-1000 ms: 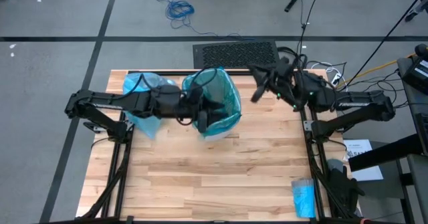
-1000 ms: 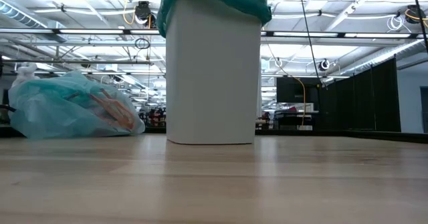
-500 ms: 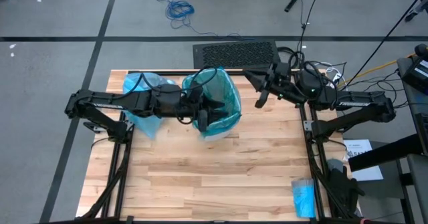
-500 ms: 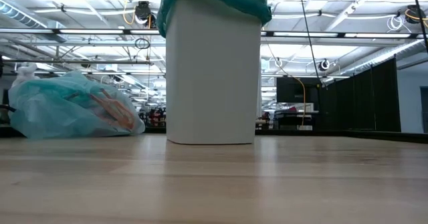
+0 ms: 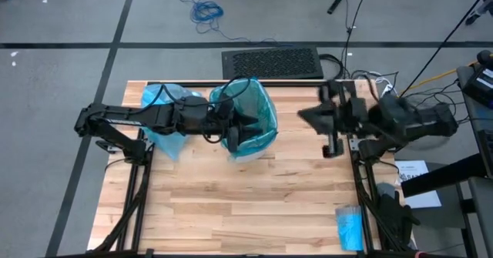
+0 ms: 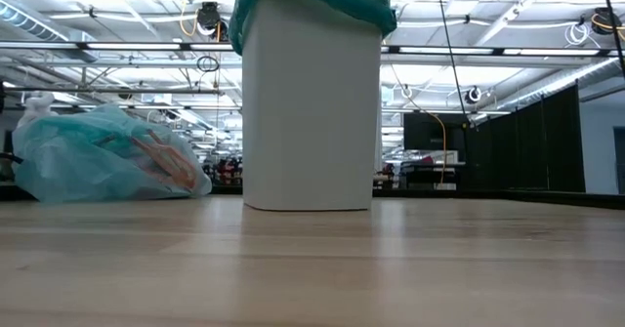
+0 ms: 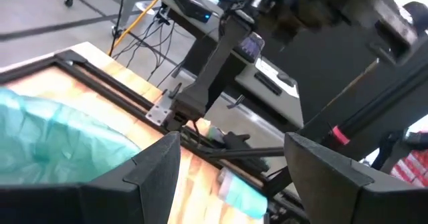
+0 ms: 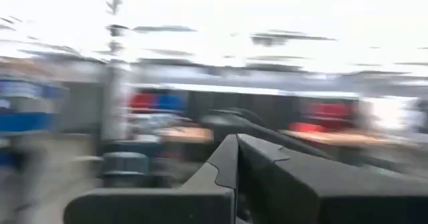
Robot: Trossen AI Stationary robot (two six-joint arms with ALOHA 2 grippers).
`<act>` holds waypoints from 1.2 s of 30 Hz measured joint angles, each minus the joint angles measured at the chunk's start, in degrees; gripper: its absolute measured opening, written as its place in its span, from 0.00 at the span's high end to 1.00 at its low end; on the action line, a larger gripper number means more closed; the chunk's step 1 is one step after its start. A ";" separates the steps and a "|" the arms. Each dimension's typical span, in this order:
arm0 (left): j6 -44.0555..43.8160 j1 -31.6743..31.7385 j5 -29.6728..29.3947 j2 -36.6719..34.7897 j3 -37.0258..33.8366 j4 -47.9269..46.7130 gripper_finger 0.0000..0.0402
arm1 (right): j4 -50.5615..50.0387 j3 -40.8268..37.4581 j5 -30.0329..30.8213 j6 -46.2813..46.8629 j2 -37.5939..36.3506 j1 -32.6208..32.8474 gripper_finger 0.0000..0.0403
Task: Place trash/remove bag and relplace
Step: Insert the new blue trash bag into the white trash bin
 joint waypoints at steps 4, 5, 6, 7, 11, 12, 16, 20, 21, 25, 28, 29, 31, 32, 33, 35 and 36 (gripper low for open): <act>-0.05 0.20 0.23 0.02 0.00 0.86 0.35 | -1.06 -0.25 15.31 -1.17 0.79 -1.59 1.00; -1.20 0.23 0.32 0.02 0.00 0.79 0.35 | -2.00 -0.47 14.51 -1.15 0.79 -1.62 1.00; -2.06 0.32 0.35 0.04 0.00 0.78 0.35 | -1.41 -0.42 12.82 -1.25 0.71 -1.78 1.00; -2.44 0.51 0.47 0.10 0.00 0.74 0.35 | -1.40 -0.19 11.29 -1.43 0.47 -1.89 1.00; -2.41 0.59 0.84 0.17 0.00 0.42 0.35 | -6.10 -0.03 13.88 0.27 0.23 -2.61 1.00; -2.41 0.73 0.77 0.17 0.00 0.69 0.35 | -7.64 -0.08 13.91 1.24 0.53 -3.06 1.00; -2.11 2.00 -2.13 0.17 0.00 0.94 0.35 | -14.30 -0.25 11.73 5.80 0.67 -4.43 1.00; -1.75 3.29 -5.14 0.17 0.00 1.13 0.35 | -20.35 -0.10 12.71 6.66 0.63 -5.44 1.00; -0.84 3.83 -6.23 0.17 0.00 1.35 0.35 | -21.79 -0.17 11.76 7.05 0.80 -5.47 1.00; 3.21 6.81 -8.33 0.17 0.00 1.48 0.35 | -23.81 -0.18 8.71 7.45 0.74 -7.10 1.00; 5.19 9.68 -8.34 0.05 0.00 0.68 0.35 | -24.21 -0.16 1.76 10.57 1.50 -9.84 1.00; 5.08 10.78 -8.34 -0.05 0.00 -0.33 0.35 | -24.45 -0.18 -1.05 12.14 1.89 -11.11 1.00; 3.89 12.91 -8.04 -0.63 0.02 -4.20 0.35 | -24.89 -0.18 -5.21 14.48 1.97 -14.03 1.00; 3.60 14.14 -7.61 -1.13 0.02 -7.02 0.35 | -25.28 -0.18 -6.83 15.04 2.07 -15.63 1.00; 3.42 15.12 -7.33 -1.43 0.02 -9.54 0.35 | -25.54 -0.16 -8.41 15.29 2.17 -16.99 1.00; 3.12 17.01 -6.95 -2.73 0.02 -14.45 0.35 | -28.31 0.37 -11.14 16.24 2.40 -19.75 1.00; 3.05 17.77 -6.88 -3.41 0.02 -17.22 0.35 | -30.43 1.22 -12.21 16.55 2.88 -21.00 1.00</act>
